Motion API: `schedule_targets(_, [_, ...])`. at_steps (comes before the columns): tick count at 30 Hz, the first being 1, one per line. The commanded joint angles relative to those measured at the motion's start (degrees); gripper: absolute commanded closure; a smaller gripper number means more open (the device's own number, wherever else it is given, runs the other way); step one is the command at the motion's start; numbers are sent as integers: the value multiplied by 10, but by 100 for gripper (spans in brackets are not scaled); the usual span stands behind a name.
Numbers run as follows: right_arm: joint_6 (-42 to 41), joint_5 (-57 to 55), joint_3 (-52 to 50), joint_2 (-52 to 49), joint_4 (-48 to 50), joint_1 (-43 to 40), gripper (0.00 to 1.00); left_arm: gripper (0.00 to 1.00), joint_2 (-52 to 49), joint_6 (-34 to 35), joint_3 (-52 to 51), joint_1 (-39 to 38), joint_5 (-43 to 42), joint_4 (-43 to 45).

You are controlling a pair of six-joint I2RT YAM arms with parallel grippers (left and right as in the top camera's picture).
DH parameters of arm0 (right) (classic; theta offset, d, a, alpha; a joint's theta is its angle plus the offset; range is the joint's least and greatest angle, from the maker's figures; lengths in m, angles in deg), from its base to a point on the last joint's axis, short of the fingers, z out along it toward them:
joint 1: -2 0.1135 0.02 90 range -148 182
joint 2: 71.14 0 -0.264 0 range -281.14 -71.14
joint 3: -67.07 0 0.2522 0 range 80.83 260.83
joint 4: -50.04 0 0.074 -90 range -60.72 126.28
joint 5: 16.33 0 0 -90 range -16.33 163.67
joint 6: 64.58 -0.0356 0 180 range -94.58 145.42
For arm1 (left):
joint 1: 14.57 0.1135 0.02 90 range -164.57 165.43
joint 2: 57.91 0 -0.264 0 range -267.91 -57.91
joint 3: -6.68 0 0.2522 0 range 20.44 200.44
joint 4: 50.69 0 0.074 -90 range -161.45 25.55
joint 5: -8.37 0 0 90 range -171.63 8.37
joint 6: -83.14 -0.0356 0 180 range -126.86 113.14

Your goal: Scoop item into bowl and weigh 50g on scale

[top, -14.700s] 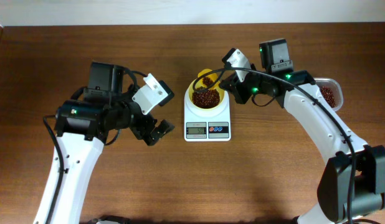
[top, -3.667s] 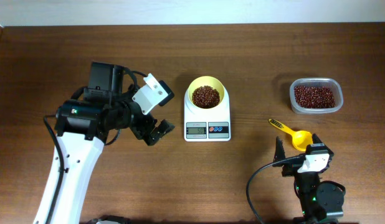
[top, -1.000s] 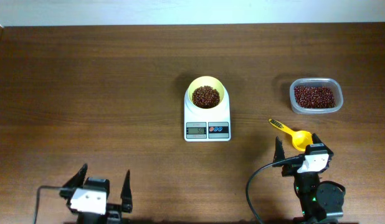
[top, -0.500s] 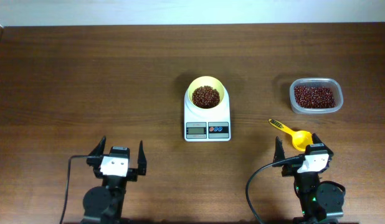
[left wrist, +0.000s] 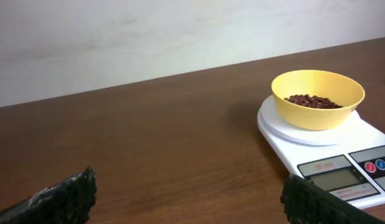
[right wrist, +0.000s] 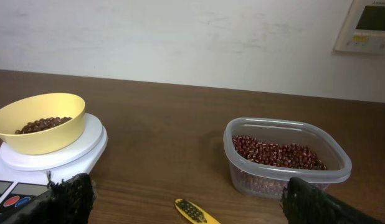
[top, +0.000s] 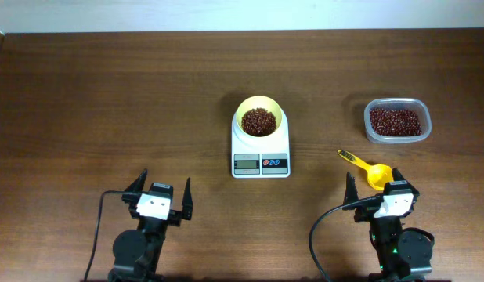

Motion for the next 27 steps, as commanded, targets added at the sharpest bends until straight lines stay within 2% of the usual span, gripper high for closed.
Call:
schedule_targets(1, [2,5,-5,4,0,4,1,1,-3,7,-5,2,-18,3])
schedule_targets(9, [2,5,-5,4,0,4,1,1,-3,7,-6,-6,-55,8])
schedule_targets(11, [2,5,-5,4,0,4,1,1,-2,5,-21,-6,-46,35])
schedule_targets(15, [2,5,-5,4,0,4,1,1,25,4,-20,-5,-2,30])
schedule_targets(20, [2,5,-5,4,0,4,1,1,24,24,-20,45,-19,30])
schedule_targets(27, [2,5,-5,4,0,4,1,1,24,28,-20,48,-17,30])
